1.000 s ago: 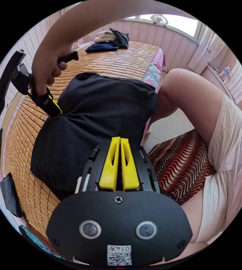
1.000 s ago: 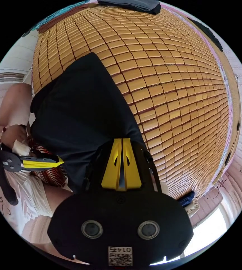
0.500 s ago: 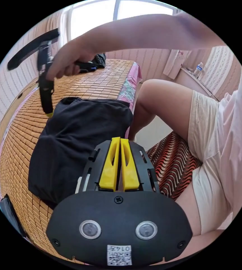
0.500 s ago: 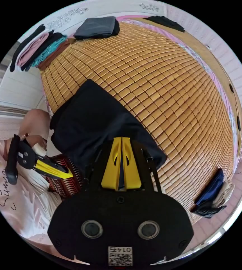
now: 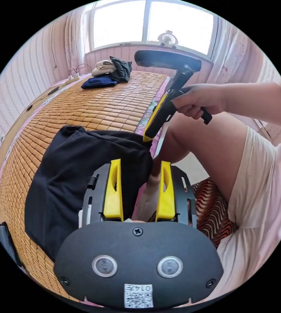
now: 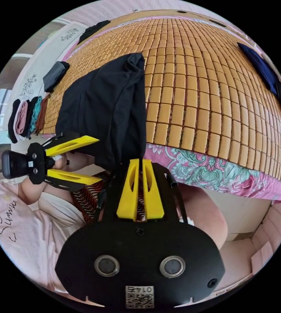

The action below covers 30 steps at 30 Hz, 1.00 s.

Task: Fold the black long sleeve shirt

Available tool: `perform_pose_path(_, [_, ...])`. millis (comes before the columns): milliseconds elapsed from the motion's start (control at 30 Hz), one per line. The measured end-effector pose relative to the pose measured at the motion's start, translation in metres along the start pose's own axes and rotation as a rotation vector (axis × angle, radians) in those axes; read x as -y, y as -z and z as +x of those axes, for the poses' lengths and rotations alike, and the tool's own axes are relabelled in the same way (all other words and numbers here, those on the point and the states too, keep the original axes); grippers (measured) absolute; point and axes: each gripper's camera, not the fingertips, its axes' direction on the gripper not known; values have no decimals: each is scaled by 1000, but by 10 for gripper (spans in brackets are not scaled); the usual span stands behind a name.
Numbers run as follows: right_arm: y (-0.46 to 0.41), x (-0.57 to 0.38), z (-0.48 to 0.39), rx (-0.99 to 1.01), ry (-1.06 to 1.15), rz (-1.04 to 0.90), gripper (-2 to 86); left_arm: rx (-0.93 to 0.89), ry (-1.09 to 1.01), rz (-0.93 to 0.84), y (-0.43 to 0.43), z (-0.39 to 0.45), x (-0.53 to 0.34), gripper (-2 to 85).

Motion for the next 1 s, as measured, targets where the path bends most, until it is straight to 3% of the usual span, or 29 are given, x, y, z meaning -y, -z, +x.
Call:
perform_pose_path(133, [18, -29, 26, 250, 21, 96, 7, -17, 56, -54, -17, 1, 16, 162])
perform_pose_path(200, [34, -51, 34, 387, 58, 173, 9, 6, 104, -64, -17, 2, 22, 119])
perform_pose_path(233, [37, -57, 35, 402, 73, 179, 10, 46, 143, -68, -13, 1, 23, 63])
perform_pose_path(300, [50, -80, 45, 322, 87, 212, 21, 86, 160, -91, -4, 3, 23, 44])
perform_pose_path(433, [51, -114, 98, 306, -105, 333, 104, 59, 152, -79, 30, 13, 11, 39])
perform_pose_path(533, [18, -121, 139, 529, -269, 368, 152, 58, 122, -103, 49, 22, 1, 39])
perform_pose_path(600, [-10, -121, 159, 762, -415, 449, 151, 54, 107, -101, 62, 25, -8, 39])
perform_pose_path(667, [-24, -119, 165, 841, -492, 477, 126, 74, 115, -84, 77, 27, -22, 37])
perform_pose_path(767, [-25, -113, 167, 865, -494, 488, 56, 72, 190, -56, 94, 22, -36, 34])
perform_pose_path(1000, [60, -127, 176, 727, -321, 612, 32, 38, 197, 101, 116, 4, -26, 27])
